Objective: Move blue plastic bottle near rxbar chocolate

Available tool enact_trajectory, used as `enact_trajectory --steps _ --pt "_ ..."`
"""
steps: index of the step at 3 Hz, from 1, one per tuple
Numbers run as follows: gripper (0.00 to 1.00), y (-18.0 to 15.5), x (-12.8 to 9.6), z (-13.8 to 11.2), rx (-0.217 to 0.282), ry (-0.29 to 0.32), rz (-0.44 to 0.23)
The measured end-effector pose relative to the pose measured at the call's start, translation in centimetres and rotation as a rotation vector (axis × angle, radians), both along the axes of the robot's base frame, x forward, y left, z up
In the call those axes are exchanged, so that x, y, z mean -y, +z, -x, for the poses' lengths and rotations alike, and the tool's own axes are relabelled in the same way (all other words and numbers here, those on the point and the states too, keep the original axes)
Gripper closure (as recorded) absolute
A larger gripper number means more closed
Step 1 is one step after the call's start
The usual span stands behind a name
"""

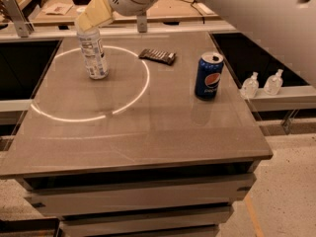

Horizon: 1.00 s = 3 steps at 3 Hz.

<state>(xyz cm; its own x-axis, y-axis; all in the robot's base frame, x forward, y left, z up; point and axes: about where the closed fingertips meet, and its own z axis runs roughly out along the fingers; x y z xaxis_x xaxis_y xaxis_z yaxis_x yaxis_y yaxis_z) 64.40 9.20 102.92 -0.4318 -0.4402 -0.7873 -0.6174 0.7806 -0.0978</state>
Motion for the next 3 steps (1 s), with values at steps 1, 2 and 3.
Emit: enact_trajectory --steps 1,2,3 --pt "0.0 0.0 0.0 0.0 0.0 0.0 0.001" --pt "0.0 0.8 -1.5 -0.3 -0.002 0.037 -0.017" --pt "0.0 2.0 -3.8 -1.4 0.003 0.044 -0.016"
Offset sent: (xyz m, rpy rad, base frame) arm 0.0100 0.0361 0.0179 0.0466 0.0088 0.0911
